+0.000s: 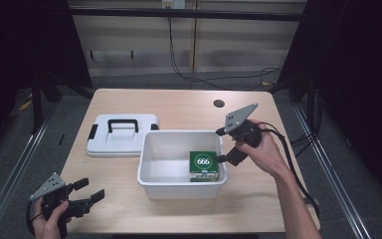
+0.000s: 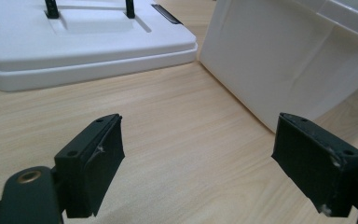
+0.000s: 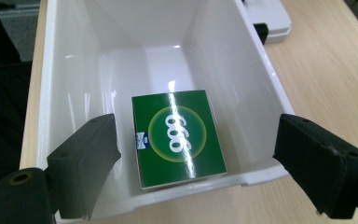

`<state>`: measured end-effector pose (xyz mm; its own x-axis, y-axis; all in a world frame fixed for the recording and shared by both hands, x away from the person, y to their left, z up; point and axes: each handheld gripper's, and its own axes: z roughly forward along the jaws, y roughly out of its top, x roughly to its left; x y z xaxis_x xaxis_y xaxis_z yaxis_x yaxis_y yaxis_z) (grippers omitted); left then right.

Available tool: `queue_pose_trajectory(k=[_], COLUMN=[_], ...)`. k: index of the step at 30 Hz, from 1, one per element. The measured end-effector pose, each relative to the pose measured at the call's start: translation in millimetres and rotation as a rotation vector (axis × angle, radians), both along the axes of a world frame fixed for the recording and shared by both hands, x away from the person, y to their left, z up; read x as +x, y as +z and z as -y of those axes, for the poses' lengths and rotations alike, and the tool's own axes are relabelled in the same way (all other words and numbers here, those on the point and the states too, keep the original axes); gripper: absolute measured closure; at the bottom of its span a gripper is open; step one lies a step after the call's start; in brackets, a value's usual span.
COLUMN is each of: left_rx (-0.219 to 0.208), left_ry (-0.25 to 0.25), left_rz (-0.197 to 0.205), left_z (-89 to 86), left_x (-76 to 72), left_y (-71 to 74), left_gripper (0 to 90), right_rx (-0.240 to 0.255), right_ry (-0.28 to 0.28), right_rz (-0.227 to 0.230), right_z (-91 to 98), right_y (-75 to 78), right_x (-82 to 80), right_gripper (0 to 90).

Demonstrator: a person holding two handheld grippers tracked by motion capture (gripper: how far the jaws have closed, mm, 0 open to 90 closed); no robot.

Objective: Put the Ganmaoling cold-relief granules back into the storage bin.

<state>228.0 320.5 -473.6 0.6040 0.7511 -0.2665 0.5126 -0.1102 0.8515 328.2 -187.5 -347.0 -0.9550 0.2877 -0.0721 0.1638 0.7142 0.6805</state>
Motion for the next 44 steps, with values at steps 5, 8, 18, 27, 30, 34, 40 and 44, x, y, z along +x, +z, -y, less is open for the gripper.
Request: queue_pose_trajectory(k=[5, 8, 18, 27, 30, 34, 40, 44], left_rx=[0.004, 0.002, 0.01, 0.013, 0.012, 0.013, 0.01, 0.011], left_ry=[0.0, 0.0, 0.001, 0.008, 0.009, 0.003, 0.006, 0.006], left_rz=[-0.002, -0.004, -0.001, -0.009, -0.009, -0.007, -0.005, -0.003], left_z=[0.3, 1.3, 2.2, 1.7, 1.5, 2.4, 1.9, 1.4], left_x=[0.5, 0.2, 0.2, 0.1, 0.3, 0.8, -0.1, -0.2], left_y=[-0.2, -0.1, -0.4, -1.2, -1.3, -1.2, -0.7, -0.4], left_gripper=[15.9, 15.8, 15.8, 15.8, 15.8, 15.8, 15.8, 15.8], right_rx=[0.043, 0.098, 0.177, 0.221, 0.255, 0.231, 0.182, 0.161], right_ry=[-0.052, -0.094, -0.209, -0.31, -0.342, -0.373, -0.41, -0.431], right_rz=[0.039, 0.044, 0.103, 0.082, 0.072, 0.047, 0.027, 0.005], right_z=[17.7, 30.4, 70.1, 98.0, 107.2, 112.3, 114.0, 117.1], right_y=[-3.1, -5.1, -13.2, -34.7, -43.3, -58.5, -81.3, -98.5], right_x=[-9.4, -15.0, -36.4, -53.9, -60.3, -64.9, -69.3, -69.1], right_gripper=[14.4, 14.4, 17.7, 15.8, 15.7, 15.8, 15.0, 15.2])
